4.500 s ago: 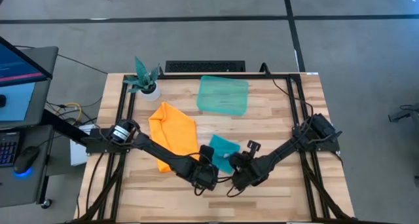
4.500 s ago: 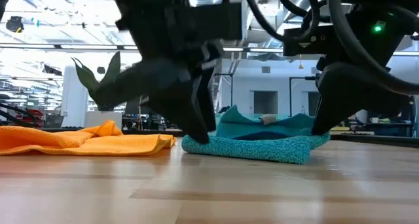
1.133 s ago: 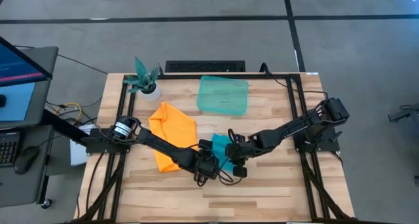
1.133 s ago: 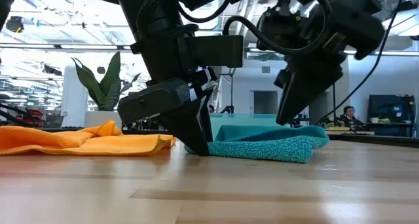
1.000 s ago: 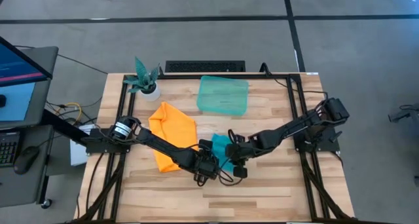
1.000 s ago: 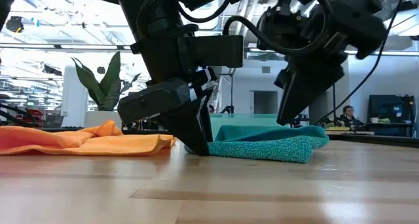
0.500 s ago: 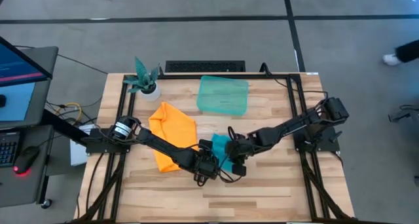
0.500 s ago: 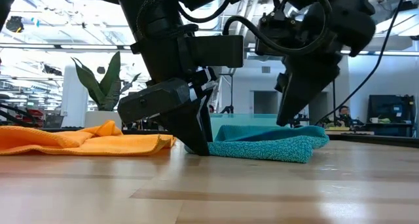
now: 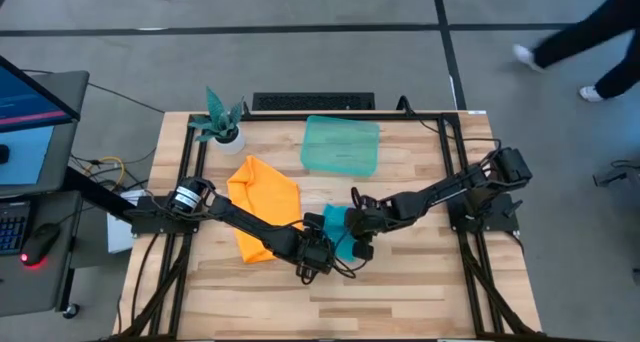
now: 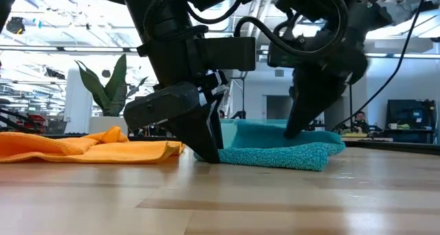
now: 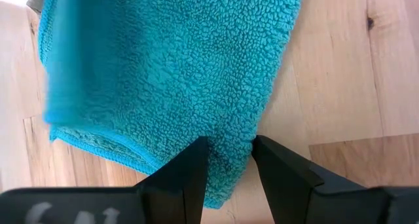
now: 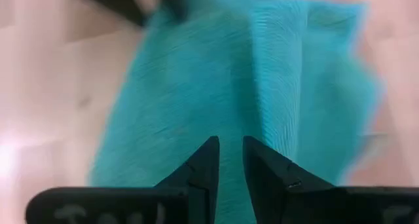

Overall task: Roll microfiber towels into tight, uniform cylinder then place into a basket
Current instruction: Fold the blue microfiber towel

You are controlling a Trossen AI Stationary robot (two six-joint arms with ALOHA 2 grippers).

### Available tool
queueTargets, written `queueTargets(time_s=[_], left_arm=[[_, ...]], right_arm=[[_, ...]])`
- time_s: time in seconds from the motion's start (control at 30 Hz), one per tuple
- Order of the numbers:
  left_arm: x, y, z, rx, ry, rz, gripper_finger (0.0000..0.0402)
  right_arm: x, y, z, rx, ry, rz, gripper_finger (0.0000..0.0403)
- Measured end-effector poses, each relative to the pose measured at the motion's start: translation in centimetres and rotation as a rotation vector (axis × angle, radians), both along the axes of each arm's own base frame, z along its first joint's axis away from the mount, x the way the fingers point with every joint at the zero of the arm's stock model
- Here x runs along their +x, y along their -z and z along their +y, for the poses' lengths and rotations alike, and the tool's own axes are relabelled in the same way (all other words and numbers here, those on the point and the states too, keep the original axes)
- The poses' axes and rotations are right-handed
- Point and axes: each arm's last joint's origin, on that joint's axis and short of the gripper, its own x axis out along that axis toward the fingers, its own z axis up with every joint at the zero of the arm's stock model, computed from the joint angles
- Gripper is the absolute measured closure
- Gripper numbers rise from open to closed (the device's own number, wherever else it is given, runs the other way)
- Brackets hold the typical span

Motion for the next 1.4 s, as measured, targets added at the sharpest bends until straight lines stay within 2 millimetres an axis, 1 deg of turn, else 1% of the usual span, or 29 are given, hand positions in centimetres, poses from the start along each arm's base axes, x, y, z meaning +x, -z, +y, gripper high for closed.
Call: queueTargets(time_s=[0.1,0.23,0.3,0.5,0.73,0.93,1.07,1.27,1.4], left_arm=[[0.0,0.0,0.0,0.0,0.0,0.0,0.0276],[0.0,0.0,0.0,0.0,0.0,0.001,0.0276],[0.0,0.0,0.0,0.001,0.0,0.002,0.0276],[0.0,0.0,0.0,0.001,0.0,0.003,0.0276],[0.0,0.0,0.0,0.0,-0.003,0.002,0.0276],[0.0,0.0,0.0,-0.004,-0.012,0.001,0.0276],[0.0,0.0,0.0,-0.021,-0.051,-0.008,0.0276],[-0.1,0.0,0.0,-0.042,-0.101,-0.02,0.0276],[0.1,-0.2,0.0,-0.044,-0.108,-0.02,0.0276]], right_arm=[[0.1,-0.3,-1.2,-0.158,0.111,-0.031,0.0312],[0.3,-1.6,-2.4,-0.425,0.319,-0.081,0.0312],[0.2,-1.8,-2.4,-0.481,0.333,-0.058,0.0312],[-0.4,-1.8,-1.1,-0.445,0.242,0.014,0.0312],[-2.0,-1.4,0.3,-0.489,0.153,0.137,0.0312],[-3.1,-2.7,1.7,-0.518,0.142,0.231,0.0312],[-3.7,-3.5,3.3,-0.527,0.123,0.243,0.0312],[-4.9,-3.5,5.5,-0.538,0.042,0.24,0.0312],[-5.2,-3.4,6.3,-0.496,0.008,0.253,0.0312]])
